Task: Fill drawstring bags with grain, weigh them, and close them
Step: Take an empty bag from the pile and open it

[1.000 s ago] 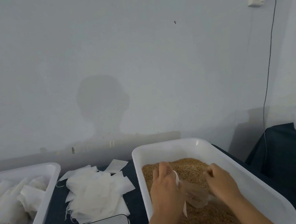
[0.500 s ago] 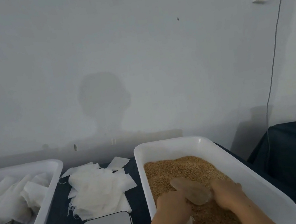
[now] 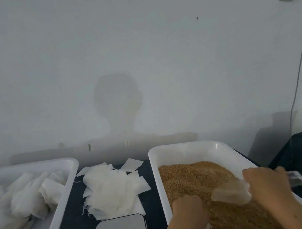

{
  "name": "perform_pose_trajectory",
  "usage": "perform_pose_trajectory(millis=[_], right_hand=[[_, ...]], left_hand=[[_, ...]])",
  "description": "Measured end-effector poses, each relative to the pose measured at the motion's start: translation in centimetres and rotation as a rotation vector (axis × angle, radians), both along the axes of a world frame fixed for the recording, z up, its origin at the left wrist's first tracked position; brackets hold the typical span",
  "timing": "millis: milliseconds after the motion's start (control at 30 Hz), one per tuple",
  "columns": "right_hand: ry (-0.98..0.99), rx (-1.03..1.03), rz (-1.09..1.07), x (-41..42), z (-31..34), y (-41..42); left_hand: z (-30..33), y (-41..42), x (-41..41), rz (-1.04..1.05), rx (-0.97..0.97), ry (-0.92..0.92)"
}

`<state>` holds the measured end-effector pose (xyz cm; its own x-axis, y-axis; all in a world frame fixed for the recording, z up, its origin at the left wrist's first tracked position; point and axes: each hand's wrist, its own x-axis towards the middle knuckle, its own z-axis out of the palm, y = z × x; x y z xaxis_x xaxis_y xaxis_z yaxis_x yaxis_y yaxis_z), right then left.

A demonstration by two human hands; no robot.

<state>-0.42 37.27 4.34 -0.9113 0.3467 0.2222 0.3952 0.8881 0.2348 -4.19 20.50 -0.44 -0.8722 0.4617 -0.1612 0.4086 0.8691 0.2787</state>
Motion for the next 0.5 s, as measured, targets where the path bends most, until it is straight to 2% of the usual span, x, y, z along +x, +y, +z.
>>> perform_pose_trajectory(millis=[133, 300, 500], right_hand=[[-0.098, 0.037, 0.016, -0.9, 0.2, -1.0], [-0.110, 0.009, 0.131, -2.8, -0.2, -2.6], [-0.101, -0.265, 0.193, -4.7, -2.6, -3.5]], left_hand=[[0.1, -0.1, 0.1, 0.001, -0.007, -0.007], [0.3, -0.1, 0.2, -0.004, -0.017, 0.006], [0.4, -0.1, 0.3, 0.005, 0.005, 0.025]])
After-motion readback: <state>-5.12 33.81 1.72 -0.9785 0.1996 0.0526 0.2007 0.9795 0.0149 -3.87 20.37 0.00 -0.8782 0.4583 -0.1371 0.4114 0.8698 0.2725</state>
